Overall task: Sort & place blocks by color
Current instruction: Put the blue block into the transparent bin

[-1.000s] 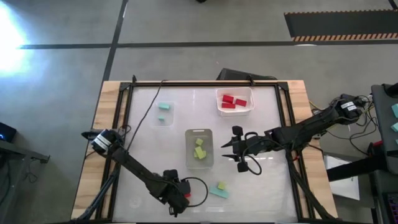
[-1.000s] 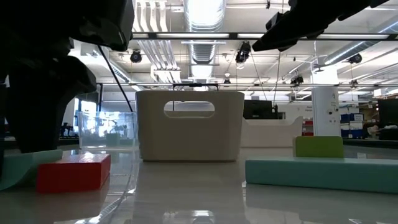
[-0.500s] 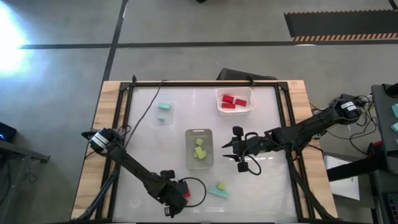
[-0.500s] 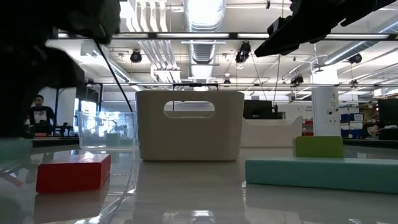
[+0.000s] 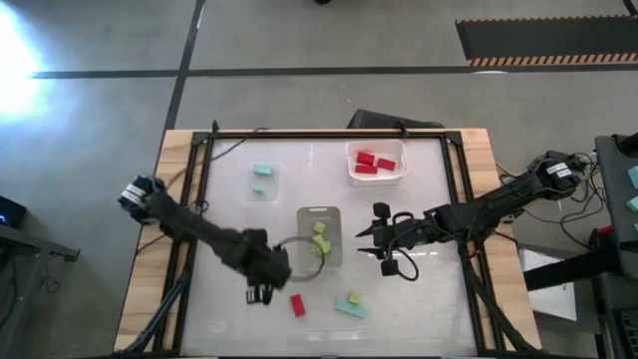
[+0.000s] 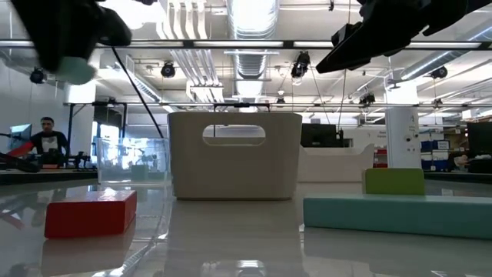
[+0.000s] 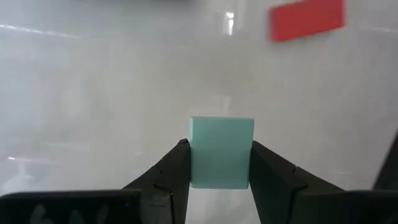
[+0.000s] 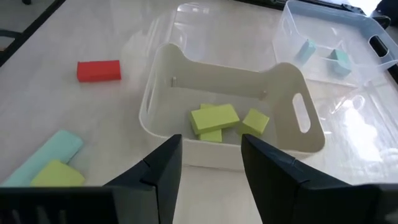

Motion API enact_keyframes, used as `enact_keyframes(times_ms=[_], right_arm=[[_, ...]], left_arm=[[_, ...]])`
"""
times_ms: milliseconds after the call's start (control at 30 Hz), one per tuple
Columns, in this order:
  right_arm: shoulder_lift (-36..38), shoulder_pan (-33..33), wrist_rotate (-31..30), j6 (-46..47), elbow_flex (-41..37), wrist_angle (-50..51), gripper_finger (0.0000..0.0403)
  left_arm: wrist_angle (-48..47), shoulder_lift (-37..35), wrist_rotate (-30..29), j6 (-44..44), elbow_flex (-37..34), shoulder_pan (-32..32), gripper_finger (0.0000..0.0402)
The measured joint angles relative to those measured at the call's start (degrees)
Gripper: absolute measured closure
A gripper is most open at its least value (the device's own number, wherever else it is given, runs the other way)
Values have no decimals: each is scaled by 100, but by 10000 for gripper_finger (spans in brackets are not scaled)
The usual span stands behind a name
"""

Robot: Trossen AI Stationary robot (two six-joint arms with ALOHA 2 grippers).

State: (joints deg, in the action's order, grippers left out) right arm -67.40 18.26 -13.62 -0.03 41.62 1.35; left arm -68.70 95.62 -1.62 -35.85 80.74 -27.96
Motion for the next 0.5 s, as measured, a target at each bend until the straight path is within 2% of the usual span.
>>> enact_keyframes(times_ms=[233, 500], right_arm=[[0, 0, 0, 0, -24, 5, 245], [0, -2, -11, 0, -24, -22, 245]], left_arm=[[-693, -578, -38, 1529, -31, 1293, 288], [-1023, -645, -182, 3755, -58, 3120, 288]])
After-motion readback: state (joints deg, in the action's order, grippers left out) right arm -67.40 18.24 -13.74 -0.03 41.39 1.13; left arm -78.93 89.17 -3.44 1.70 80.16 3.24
